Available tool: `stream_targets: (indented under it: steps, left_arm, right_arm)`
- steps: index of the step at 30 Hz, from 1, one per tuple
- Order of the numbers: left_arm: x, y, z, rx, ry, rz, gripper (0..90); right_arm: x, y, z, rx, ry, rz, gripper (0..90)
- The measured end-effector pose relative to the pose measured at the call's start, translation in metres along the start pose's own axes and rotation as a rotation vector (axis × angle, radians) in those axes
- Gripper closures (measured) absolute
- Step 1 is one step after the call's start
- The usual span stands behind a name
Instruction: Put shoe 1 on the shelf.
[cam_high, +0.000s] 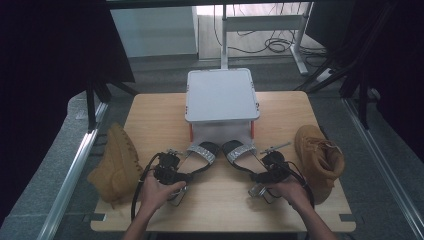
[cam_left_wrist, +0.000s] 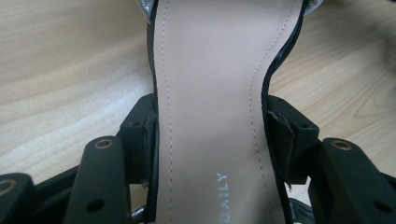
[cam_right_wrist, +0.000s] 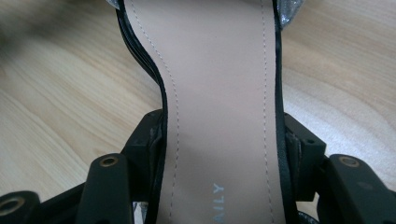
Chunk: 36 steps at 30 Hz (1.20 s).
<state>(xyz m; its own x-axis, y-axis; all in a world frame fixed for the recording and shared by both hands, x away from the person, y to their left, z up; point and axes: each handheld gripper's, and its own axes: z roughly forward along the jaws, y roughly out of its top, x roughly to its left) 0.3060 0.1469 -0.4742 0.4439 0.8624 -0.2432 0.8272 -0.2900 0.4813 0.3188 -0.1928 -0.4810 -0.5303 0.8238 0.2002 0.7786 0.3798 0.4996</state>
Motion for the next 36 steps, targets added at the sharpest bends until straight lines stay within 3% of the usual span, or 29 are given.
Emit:
stream_targets:
  steps: [5,20,27,36]
  left_arm:
    - [0.003,0.006,-0.002,-0.014,-0.014,-0.022,41.8]
    - [0.006,0.030,-0.003,-0.057,0.041,-0.064,41.8]
    - [0.003,0.040,0.004,-0.057,0.050,-0.073,41.8]
    - [0.000,0.055,0.010,-0.080,0.067,-0.092,41.8]
  right_arm:
    - [-0.001,0.006,-0.002,-0.018,-0.007,0.032,41.9]
    - [-0.003,0.031,0.000,-0.067,-0.034,0.120,41.9]
    - [0.002,0.046,0.009,-0.063,-0.049,0.140,41.9]
    - [0.004,0.063,0.022,-0.072,-0.103,0.177,41.9]
